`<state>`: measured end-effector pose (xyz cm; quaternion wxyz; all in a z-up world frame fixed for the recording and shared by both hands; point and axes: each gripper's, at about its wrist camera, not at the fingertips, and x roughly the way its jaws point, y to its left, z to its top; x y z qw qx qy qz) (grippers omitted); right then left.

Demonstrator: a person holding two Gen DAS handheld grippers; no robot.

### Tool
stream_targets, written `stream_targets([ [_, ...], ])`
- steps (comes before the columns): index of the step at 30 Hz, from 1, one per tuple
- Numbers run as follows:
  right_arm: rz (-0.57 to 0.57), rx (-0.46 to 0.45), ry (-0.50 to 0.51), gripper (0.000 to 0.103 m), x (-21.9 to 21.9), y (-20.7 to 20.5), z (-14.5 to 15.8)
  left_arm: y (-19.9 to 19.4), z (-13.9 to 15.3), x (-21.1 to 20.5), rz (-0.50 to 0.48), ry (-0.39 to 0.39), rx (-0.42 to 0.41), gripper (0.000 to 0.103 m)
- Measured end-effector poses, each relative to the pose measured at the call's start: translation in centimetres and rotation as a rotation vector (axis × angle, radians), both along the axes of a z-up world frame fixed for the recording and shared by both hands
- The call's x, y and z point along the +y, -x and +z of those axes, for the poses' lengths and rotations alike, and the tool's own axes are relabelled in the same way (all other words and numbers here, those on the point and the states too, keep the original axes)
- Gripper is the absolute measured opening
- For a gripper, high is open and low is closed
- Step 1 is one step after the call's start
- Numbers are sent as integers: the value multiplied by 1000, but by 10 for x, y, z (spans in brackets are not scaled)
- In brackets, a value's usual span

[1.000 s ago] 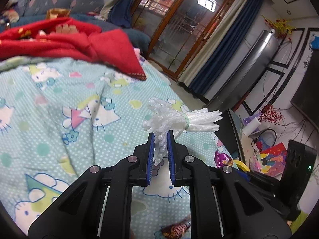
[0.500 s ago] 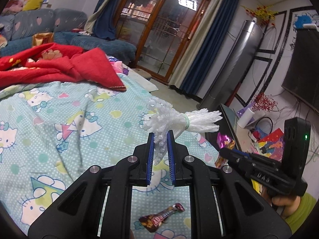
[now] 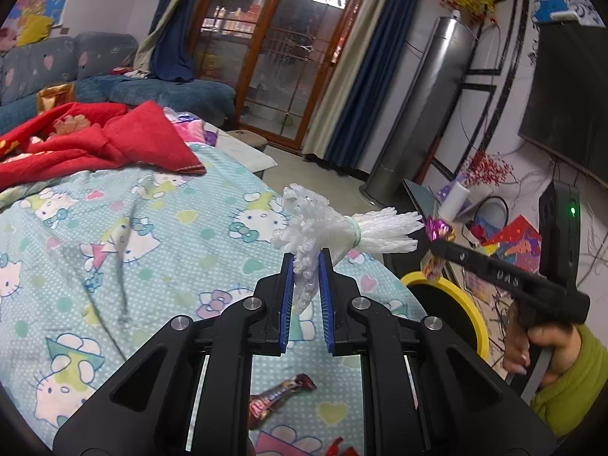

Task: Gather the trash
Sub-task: 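Carry the white bag and purple wrapper over the yellow bin with both tools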

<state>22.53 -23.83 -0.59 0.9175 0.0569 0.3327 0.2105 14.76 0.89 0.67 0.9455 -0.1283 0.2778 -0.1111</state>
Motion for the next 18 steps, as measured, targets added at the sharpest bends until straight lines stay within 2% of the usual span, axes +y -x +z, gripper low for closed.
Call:
stream_targets([
  [18, -152, 14, -77, 15, -70, 4, -4, 9, -4, -69, -159, -100, 10, 8],
])
